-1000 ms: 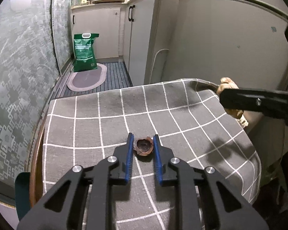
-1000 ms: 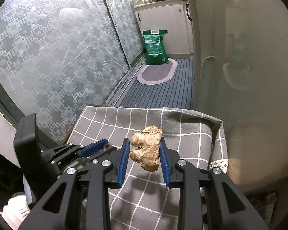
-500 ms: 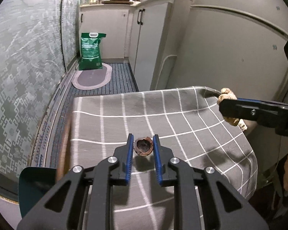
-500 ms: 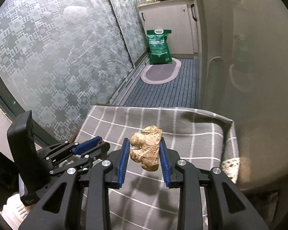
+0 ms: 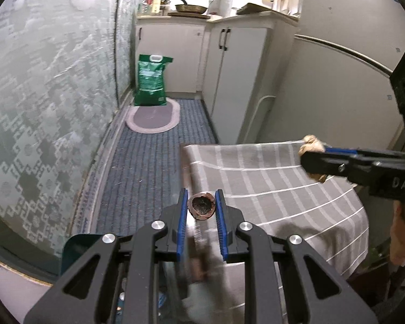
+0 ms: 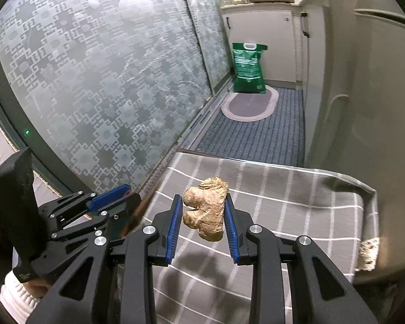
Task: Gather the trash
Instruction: 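Carry the walnut shell and ginger root over the teal bin with both tools, then open both tools to drop the walnut shell and ginger into the bin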
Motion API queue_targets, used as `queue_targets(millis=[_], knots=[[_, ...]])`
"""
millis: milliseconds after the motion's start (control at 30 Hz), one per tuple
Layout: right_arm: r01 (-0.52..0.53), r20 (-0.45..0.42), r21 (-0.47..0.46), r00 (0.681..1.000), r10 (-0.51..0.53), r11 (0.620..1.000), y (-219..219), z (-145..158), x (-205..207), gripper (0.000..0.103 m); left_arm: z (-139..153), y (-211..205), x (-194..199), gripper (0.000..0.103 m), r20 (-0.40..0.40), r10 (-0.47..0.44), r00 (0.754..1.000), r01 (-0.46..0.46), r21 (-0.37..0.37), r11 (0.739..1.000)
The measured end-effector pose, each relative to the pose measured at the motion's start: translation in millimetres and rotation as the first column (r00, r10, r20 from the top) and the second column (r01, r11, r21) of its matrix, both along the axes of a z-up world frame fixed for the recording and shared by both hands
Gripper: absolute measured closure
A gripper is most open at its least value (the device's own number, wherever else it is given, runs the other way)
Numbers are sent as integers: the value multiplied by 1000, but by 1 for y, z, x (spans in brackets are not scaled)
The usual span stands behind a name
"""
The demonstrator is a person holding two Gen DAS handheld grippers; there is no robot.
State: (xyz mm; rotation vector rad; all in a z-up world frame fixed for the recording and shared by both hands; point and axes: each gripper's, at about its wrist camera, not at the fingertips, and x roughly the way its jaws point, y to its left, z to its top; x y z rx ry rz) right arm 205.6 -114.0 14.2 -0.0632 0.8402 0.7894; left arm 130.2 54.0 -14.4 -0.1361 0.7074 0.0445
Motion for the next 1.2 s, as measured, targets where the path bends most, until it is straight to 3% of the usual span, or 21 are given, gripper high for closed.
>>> queue_targets(millis=[367,700,967,1200], knots=[[-88,-5,16,996,88,996,55,3,-16,73,-25,51,-24,82,-81,66,995,-64,26,998],[-156,-25,12,987,156,988,100,-1,-29,73,-72,75,-43,82,-211,78,974,-65,64,996],[-185,-47,-23,982,184,982,121,-14,-34,73,-114,92,-49,82,-325,83,942,-68,57,996],[-213,-62,-51,976,210,976,135,-23,-38,72,-151,96,-52,81,-441,73,895,-38,86,996]])
